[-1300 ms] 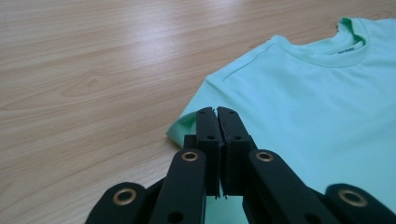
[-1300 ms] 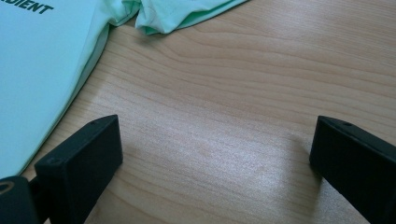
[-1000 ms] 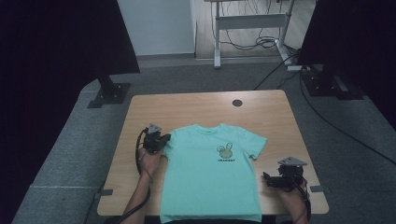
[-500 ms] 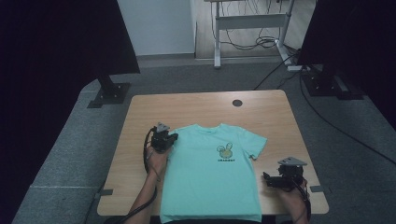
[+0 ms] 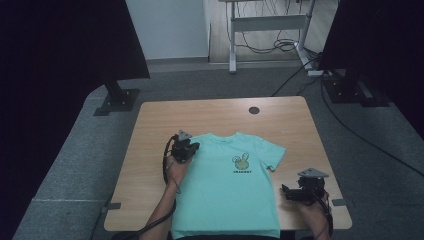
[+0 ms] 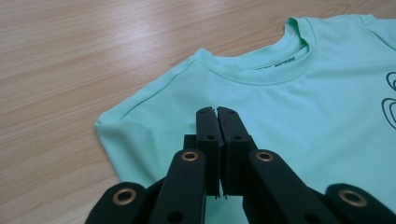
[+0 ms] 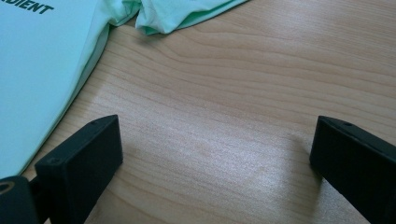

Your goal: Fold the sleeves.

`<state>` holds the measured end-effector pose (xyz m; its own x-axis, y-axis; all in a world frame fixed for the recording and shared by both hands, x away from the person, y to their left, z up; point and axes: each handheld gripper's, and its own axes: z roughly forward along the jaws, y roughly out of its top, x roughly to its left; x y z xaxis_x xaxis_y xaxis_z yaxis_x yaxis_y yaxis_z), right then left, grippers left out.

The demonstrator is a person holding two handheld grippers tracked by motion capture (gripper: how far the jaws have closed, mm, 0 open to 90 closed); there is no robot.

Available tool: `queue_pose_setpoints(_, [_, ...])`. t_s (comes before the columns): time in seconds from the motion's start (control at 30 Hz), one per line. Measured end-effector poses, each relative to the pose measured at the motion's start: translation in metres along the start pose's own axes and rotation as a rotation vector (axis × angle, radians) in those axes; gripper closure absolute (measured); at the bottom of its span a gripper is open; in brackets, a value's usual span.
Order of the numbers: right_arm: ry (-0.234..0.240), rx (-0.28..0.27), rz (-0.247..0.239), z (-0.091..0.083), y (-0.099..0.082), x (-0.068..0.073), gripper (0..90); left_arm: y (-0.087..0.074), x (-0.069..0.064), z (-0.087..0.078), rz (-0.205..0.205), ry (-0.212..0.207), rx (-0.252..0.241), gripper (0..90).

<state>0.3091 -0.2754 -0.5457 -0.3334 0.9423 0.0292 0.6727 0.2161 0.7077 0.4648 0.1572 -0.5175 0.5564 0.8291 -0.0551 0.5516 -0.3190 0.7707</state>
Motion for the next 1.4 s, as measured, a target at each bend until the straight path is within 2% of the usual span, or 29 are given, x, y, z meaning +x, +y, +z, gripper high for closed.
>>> queue_pose_setpoints(0.2, [0.000,0.000,0.000,0.000,0.000,0.000,1.9,0.002,-0.005,0.003,-0.004,0.001,0.008,88.4])
queue_pose_setpoints(0.6, [0.001,0.001,0.000,0.000,0.000,0.000,1.9,0.006,-0.022,0.015,0.010,0.013,0.042,87.6])
queue_pose_setpoints(0.9, [0.000,0.000,0.000,0.000,0.000,0.000,1.9,0.004,-0.030,0.023,0.010,0.004,0.050,82.8])
queue_pose_setpoints(1.07, [0.001,0.001,0.000,0.000,0.000,0.000,1.9,0.006,-0.030,0.017,0.017,0.000,0.039,75.6])
queue_pose_setpoints(1.23, [0.000,0.000,0.000,0.000,0.000,0.000,1.9,0.010,-0.032,0.007,0.041,0.000,0.030,75.0])
queue_pose_setpoints(1.4, [0.000,0.000,-0.001,0.000,0.000,0.000,1.9,0.014,-0.029,-0.008,0.046,0.001,0.009,72.8])
